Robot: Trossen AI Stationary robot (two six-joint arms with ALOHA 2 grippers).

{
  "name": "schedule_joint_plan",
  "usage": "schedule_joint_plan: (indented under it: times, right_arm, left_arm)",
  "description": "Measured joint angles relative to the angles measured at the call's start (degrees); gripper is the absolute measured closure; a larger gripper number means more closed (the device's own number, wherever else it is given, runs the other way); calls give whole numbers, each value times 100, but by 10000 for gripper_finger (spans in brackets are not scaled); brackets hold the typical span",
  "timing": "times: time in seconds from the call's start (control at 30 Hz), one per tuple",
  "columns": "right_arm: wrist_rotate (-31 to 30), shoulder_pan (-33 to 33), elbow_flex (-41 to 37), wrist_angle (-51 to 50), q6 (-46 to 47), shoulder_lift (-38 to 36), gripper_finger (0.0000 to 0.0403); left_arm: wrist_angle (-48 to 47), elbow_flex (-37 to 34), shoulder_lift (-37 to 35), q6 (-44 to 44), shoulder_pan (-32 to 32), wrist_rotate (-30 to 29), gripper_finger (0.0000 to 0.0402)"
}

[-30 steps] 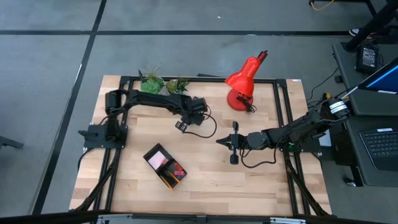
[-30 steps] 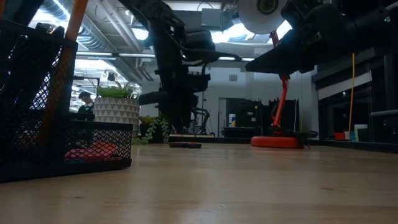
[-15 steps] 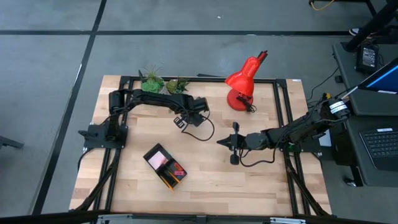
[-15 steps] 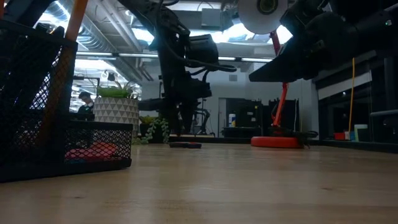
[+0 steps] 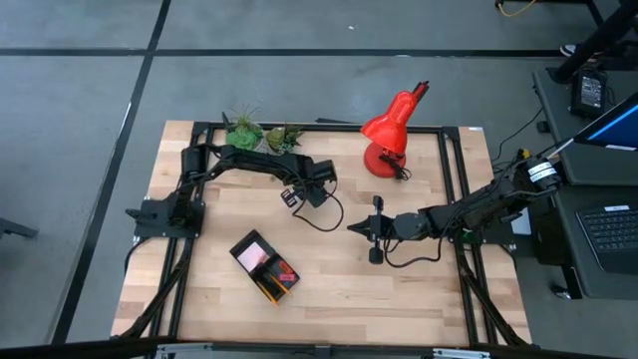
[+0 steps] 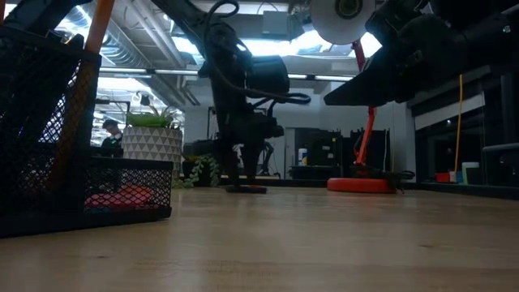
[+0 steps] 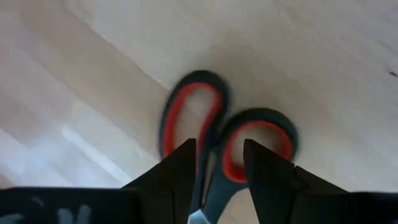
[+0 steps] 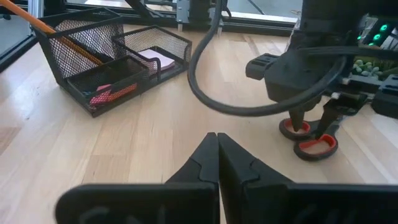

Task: Pick and place office supplies into organizer
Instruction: Put the black scissors into the black desk organizer

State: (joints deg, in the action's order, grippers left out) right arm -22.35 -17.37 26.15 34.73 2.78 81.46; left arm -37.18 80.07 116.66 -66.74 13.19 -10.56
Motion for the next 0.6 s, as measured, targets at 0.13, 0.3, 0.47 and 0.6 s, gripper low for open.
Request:
schedule_joint_plan:
  times: [0.13, 0.3, 0.47, 0.6]
  right_arm:
    - [1, 0, 0, -1, -2, 1, 402]
    - [2, 1, 0, -16, 1, 1, 402]
    - [4, 0, 0, -38, 1, 1, 402]
    - [7, 0, 0, -40, -1, 1, 402]
  left_arm:
    - [16, 0, 30, -197, -2, 61, 274]
    - [139, 23, 152, -250, 20, 181, 274]
    - [250, 24, 286, -258, 61, 275, 274]
    - [270, 21, 296, -172, 137, 519, 274]
